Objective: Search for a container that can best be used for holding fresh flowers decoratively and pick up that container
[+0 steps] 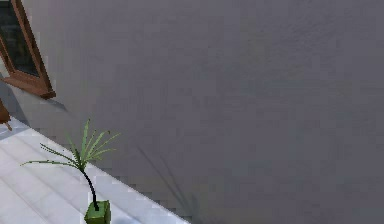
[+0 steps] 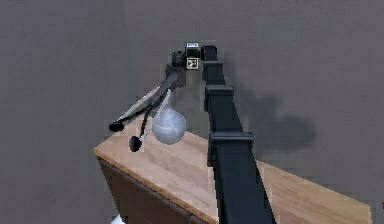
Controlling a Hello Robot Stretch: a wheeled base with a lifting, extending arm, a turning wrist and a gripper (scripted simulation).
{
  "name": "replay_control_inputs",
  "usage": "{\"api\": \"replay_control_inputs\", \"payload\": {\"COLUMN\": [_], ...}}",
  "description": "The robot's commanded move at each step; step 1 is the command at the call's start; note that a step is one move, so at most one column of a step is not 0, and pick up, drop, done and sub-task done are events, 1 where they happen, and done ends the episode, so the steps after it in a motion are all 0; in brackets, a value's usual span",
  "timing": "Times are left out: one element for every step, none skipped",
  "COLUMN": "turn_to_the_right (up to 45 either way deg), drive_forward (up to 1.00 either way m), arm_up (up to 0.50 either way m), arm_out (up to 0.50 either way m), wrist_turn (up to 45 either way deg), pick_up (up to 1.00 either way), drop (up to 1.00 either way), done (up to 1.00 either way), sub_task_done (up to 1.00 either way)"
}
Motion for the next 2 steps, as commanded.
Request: {"api": "replay_control_inputs", "payload": {"turn_to_the_right": [0.0,0.0], "drive_forward": [0.0,0.0], "arm_up": [0.0,0.0], "arm_out": [0.0,0.0], "wrist_turn": [45.0,45.0], "pick_up": [0.0,0.0], "drop": [0.0,0.0], "done": [0.0,0.0], "sub_task_done": [0.0,0.0]}}
